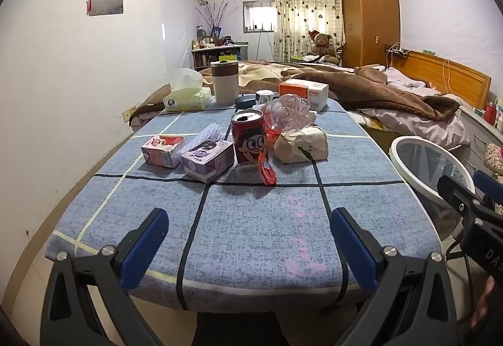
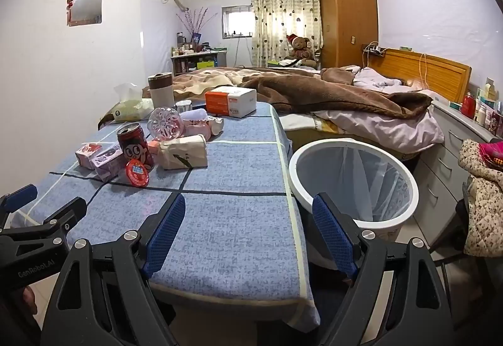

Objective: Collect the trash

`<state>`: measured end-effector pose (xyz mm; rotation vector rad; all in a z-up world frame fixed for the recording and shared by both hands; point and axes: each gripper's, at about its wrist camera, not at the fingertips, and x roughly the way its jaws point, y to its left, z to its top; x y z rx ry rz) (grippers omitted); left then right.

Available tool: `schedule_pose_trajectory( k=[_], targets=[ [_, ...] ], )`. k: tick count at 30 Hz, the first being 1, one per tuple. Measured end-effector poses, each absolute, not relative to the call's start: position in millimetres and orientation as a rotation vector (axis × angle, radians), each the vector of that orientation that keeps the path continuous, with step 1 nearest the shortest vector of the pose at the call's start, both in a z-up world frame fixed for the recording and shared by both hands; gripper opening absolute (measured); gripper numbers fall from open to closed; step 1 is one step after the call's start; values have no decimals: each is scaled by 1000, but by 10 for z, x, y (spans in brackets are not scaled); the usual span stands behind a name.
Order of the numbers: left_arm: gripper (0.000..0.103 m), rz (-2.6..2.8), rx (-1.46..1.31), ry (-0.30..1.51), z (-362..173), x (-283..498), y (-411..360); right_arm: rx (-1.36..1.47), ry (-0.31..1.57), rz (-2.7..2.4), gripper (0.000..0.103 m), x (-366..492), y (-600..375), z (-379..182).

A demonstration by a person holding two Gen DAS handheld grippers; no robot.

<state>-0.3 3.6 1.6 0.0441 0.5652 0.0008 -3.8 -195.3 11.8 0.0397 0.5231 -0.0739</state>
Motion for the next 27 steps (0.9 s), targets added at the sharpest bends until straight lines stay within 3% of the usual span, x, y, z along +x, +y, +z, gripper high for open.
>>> schedule_pose_trajectory(
  k=[27],
  targets=[
    [103, -4, 46, 564, 37, -11, -5, 42, 514, -80, 85, -59, -1988, 155]
  ],
)
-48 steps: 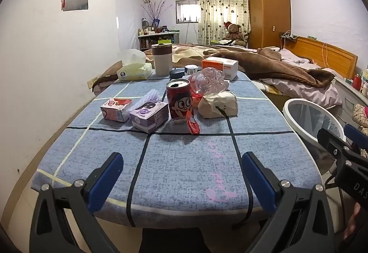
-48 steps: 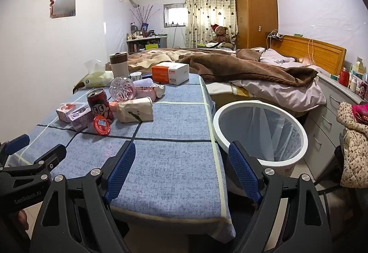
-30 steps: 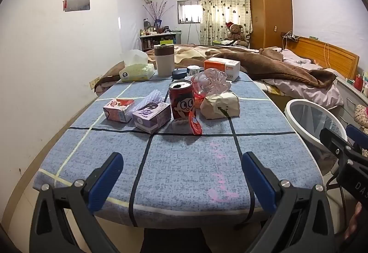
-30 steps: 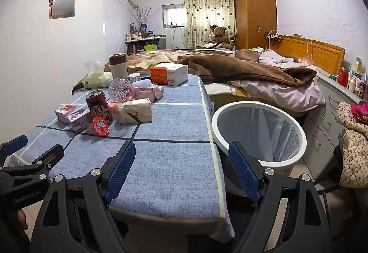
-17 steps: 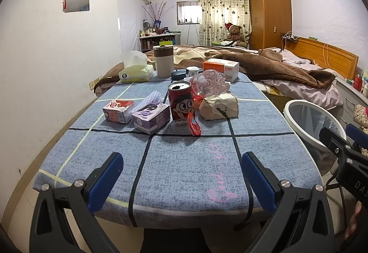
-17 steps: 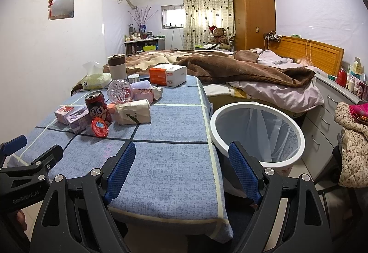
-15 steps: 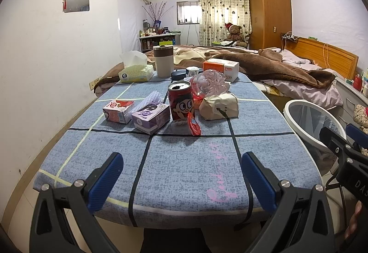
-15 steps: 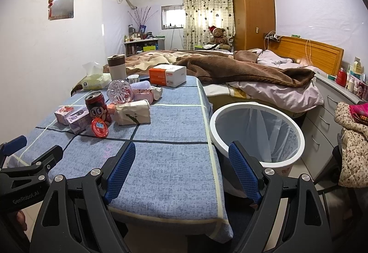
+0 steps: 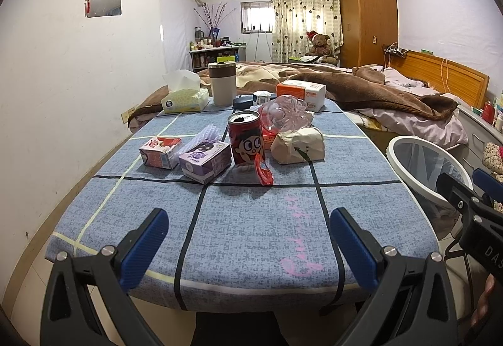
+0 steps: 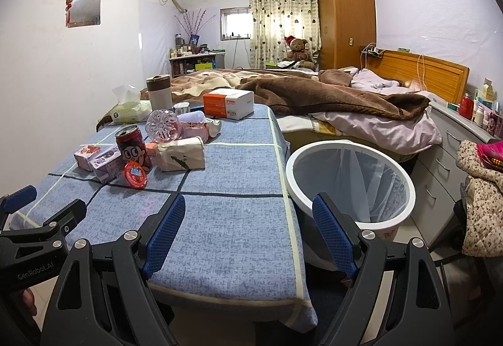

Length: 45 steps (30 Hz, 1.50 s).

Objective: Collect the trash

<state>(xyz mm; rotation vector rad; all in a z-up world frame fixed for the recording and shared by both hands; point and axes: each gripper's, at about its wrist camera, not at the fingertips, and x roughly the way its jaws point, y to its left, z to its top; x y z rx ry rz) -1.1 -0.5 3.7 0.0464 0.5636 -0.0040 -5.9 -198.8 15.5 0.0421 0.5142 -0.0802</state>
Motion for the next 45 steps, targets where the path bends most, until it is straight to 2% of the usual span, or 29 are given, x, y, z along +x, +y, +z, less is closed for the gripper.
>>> schedule_pose_trajectory(
  k=[45],
  targets=[
    [103, -6, 37, 578, 27, 6, 6, 32, 519, -82, 85, -57, -2029, 186]
  ],
)
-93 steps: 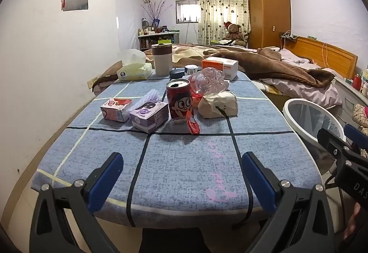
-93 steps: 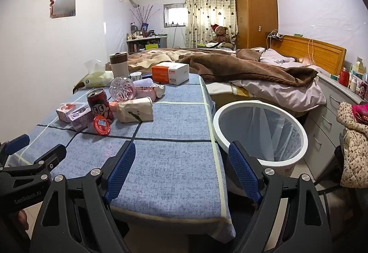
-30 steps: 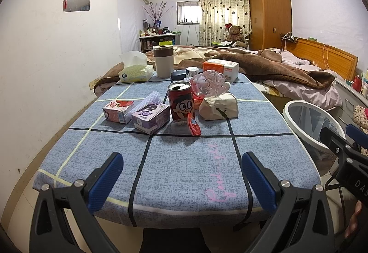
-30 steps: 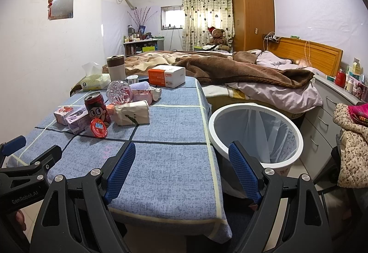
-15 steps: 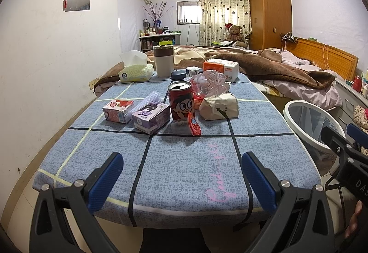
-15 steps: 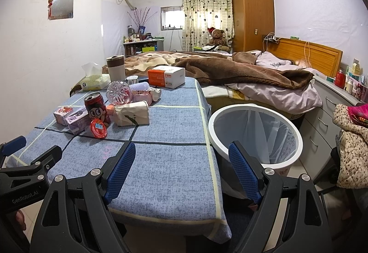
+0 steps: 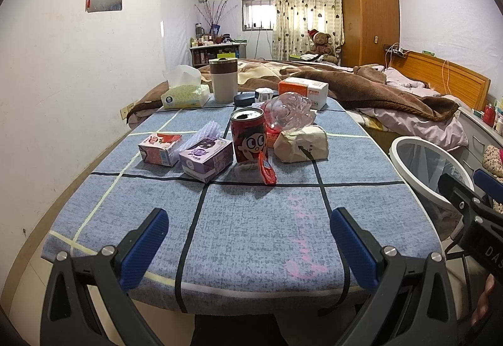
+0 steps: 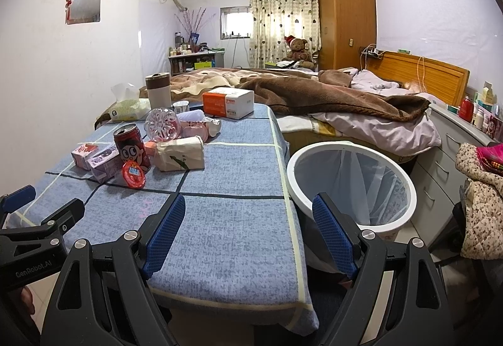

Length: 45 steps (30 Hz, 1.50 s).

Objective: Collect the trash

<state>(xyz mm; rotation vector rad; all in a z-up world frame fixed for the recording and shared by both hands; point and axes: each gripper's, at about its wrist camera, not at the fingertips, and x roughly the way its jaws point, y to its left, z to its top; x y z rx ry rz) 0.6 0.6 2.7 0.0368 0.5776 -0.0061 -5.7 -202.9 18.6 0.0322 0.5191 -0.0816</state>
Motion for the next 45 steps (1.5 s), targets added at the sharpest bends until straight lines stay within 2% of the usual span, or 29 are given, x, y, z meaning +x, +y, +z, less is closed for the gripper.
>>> schedule_pose_trajectory(
  k=[21, 35, 45],
  targets=[
    [103, 32, -40, 652, -90, 908, 964, 27, 600, 91, 85, 895, -1596, -88],
    [101, -73, -48, 736, -223, 1590, 1000, 62, 599, 194, 85, 1572, -1308, 190],
    [98, -95, -29, 791, -342, 1884, 981, 42, 729, 253, 85, 2139, -1179, 122]
  ],
)
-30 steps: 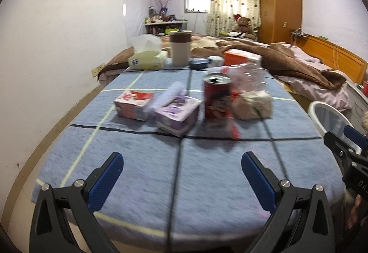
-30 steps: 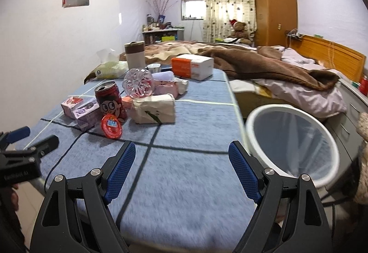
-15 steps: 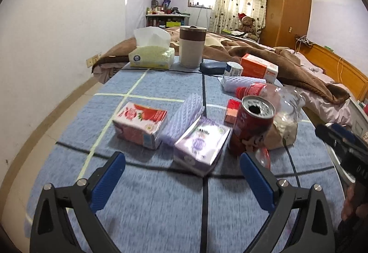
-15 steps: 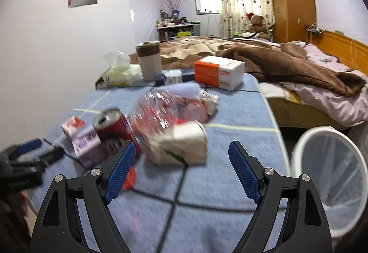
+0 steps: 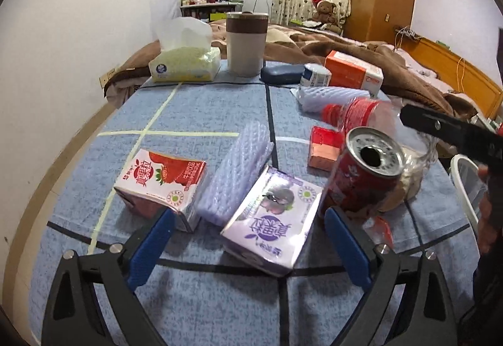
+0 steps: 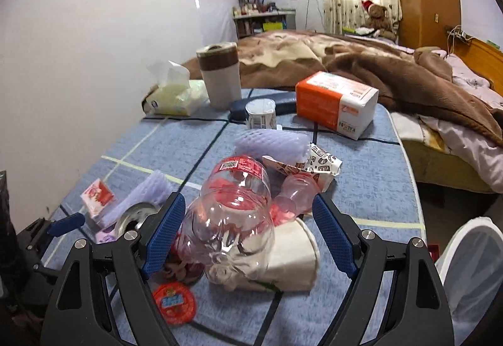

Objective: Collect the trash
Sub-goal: 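Grasp the purple juice box with the left tool while the right tool grasps the clear bottle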

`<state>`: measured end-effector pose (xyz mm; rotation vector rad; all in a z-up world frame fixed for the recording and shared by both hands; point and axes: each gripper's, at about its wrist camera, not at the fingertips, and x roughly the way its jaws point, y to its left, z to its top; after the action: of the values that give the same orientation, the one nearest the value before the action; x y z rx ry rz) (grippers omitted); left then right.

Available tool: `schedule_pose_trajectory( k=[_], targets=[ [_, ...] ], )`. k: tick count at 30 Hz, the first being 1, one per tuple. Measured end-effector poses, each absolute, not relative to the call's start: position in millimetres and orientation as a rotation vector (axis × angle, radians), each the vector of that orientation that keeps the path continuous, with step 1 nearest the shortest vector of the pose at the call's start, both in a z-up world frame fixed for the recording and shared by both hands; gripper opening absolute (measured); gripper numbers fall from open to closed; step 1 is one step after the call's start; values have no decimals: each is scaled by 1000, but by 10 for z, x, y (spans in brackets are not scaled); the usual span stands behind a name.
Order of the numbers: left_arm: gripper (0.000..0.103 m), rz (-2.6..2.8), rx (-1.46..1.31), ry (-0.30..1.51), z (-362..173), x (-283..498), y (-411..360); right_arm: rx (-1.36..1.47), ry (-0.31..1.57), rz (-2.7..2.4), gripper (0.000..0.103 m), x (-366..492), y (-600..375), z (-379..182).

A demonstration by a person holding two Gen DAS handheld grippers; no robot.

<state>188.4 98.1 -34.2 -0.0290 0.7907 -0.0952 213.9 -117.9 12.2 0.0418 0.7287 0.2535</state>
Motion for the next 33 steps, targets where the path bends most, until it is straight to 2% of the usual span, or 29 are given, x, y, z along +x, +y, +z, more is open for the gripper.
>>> schedule_pose_trajectory(
  k=[10, 14, 19, 24, 33],
  targets=[
    [97, -126, -43, 845, -419, 2054, 967, 10, 860, 297, 85, 2487, -1071, 48],
    [86, -146, -24, 870, -449, 2089, 909, -7, 906, 297, 83, 2552, -1065, 6],
    [79, -161, -52, 881, -447, 2095, 916, 12, 942, 311, 66, 2587, -1117, -47],
    [67, -193, -47, 895, -443, 2113, 871, 27, 935, 320, 65, 2573, -1141, -44],
    [65, -172, -45, 902, -440, 2034, 860, 52, 897, 330, 64, 2463, -1258, 7]
  ],
)
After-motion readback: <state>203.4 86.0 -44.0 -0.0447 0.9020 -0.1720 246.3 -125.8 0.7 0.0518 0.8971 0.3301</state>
